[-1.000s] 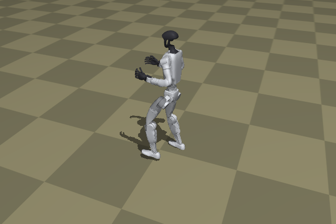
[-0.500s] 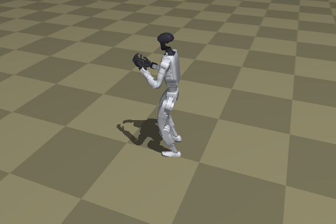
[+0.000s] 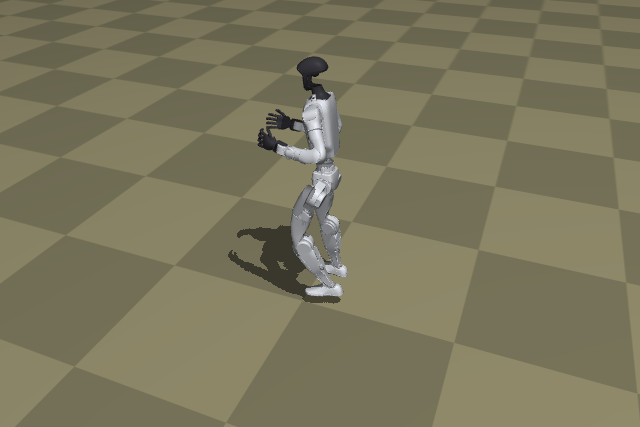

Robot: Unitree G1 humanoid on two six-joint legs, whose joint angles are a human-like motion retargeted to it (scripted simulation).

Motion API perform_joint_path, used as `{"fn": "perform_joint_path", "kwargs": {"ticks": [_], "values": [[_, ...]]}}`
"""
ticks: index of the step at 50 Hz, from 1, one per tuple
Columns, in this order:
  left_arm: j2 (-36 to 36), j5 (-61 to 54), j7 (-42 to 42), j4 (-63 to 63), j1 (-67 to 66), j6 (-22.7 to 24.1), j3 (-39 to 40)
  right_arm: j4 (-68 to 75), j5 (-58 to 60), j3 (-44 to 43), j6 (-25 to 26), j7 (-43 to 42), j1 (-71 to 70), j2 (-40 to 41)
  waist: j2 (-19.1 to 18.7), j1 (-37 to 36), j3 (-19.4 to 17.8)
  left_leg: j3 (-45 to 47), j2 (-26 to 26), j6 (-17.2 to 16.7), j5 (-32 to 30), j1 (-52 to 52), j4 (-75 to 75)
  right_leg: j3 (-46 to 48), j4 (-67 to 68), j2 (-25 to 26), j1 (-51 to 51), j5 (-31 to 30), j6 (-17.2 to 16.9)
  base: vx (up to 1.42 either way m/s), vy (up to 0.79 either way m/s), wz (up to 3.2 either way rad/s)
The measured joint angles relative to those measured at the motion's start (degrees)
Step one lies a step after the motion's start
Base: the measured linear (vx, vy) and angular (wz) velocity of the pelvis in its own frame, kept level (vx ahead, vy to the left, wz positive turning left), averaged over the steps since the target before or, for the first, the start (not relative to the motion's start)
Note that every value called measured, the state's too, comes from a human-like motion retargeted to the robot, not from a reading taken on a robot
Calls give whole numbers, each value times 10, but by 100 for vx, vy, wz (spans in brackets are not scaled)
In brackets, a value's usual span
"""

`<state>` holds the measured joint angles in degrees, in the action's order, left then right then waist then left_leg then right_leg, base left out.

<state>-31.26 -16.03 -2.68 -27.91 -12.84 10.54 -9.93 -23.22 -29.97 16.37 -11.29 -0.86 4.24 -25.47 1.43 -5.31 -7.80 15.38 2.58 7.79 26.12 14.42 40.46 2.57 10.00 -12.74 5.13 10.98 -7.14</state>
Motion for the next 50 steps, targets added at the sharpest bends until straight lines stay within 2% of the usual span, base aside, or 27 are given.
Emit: {"fn": "perform_joint_path", "kwargs": {"ticks": [3,5,6,8,10,13,15,19,22,24,25,26,29,30,32,36,40,43,45,47,48,50], "values": [[32,30,-1,12,63,-4,-7,24,49,-57,23,22,100,1,20,43,27,-43,21,-5,-32,-65,2,-13,-41,-4,29,-81,-20,-76,10,3],[61,47,12,42,119,1,-27,50,83,-78,32,36,130,10,23,67,30,-94,30,-21,-63,-113,-19,-34,-46,4,53,-115,-39,-85,11,-26],[75,58,28,65,155,5,-41,66,94,-82,34,34,128,14,21,78,21,-128,35,-33,-48,-138,-49,-46,-60,9,57,-121,-47,-92,12,-39],[95,90,67,114,227,27,-70,98,111,-82,21,26,113,29,15,96,1,-168,28,-53,18,-171,-106,-55,-27,26,96,-105,-73,-97,12,-47],[101,140,117,158,299,33,-98,133,126,-68,7,-9,73,48,10,118,-29,-169,16,-43,90,-178,-151,-25,24,27,132,-74,-76,-102,12,-17],[76,211,162,176,367,4,-119,160,135,-43,-3,-88,2,77,-3,138,-63,-154,0,-13,106,-133,-146,66,144,8,154,-6,-24,-101,11,9],[59,217,165,160,379,-6,-117,151,130,-45,-6,-123,-35,94,-20,117,-69,-153,-7,-9,69,-101,-162,95,213,9,145,41,14,-93,8,-32],[36,110,144,78,279,22,-92,67,102,-85,-30,-137,-59,118,-47,27,-39,-121,-28,-28,-47,-63,-245,98,304,35,90,83,37,-78,1,-68],[14,30,106,36,149,37,-54,12,88,-109,-39,-123,-82,114,-57,-25,-11,-112,-35,-37,-131,-38,-314,56,277,75,20,48,32,-79,-6,-49],[-8,-3,73,31,63,39,-24,-10,82,-117,-42,-112,-107,106,-56,-50,-6,-111,-31,-44,-168,-19,-342,15,230,91,-34,19,29,-86,-10,-30],[-18,-15,58,35,24,38,-11,-18,80,-119,-45,-108,-123,100,-54,-61,-6,-112,-27,-49,-182,-6,-351,-5,198,96,-58,18,30,-93,-13,-26],[-28,-22,45,47,-9,39,1,-22,81,-114,-51,-111,-147,97,-46,-68,-15,-115,-18,-49,-181,9,-349,-13,163,88,-76,53,30,-96,-13,-24],[-24,-29,21,104,-70,32,26,-14,93,-90,-62,-126,-221,87,-24,-80,-60,-117,2,-44,-140,64,-296,-15,65,58,-106,160,31,-100,-12,-27],[-13,-22,19,125,-79,30,32,-6,102,-80,-64,-134,-240,85,-19,-81,-77,-111,4,-41,-117,82,-264,-14,55,50,-99,181,31,-96,-7,-41],[24,-5,33,143,-72,28,44,20,122,-64,-63,-156,-236,76,-9,-75,-96,-84,-7,-29,-85,107,-185,-26,91,45,-51,178,33,-89,-5,-36],[106,13,88,100,10,29,42,31,96,-61,-44,-145,-95,73,29,-35,-83,-47,0,-11,-51,88,-64,-32,79,30,17,86,20,-72,-4,12],[152,86,149,71,162,22,23,5,49,-81,-18,-74,109,69,55,27,-40,-50,26,-22,-61,-14,-55,-16,-10,16,30,-27,17,-64,5,37],[154,141,177,90,288,11,21,8,85,-99,2,-23,194,51,49,78,-14,-72,23,-40,-82,-95,-98,-9,-32,22,57,-64,-14,-74,9,22],[143,163,197,109,374,8,12,24,83,-96,10,5,202,40,36,111,-16,-109,14,-60,-36,-142,-154,4,-29,32,74,-50,-36,-85,9,12],[117,181,237,127,462,18,-14,57,88,-78,2,-2,165,33,24,141,-42,-134,-1,-64,36,-167,-204,50,5,33,92,-14,-40,-94,10,26],[102,185,261,137,507,20,-34,74,75,-59,0,-16,137,37,20,152,-61,-135,-8,-57,66,-167,-211,86,37,27,104,7,-35,-95,10,42],[73,201,309,163,589,21,-78,109,56,-19,-21,-71,69,60,14,164,-97,-128,-26,-34,116,-114,-129,166,181,-10,152,68,-8,-93,10,38]]}}
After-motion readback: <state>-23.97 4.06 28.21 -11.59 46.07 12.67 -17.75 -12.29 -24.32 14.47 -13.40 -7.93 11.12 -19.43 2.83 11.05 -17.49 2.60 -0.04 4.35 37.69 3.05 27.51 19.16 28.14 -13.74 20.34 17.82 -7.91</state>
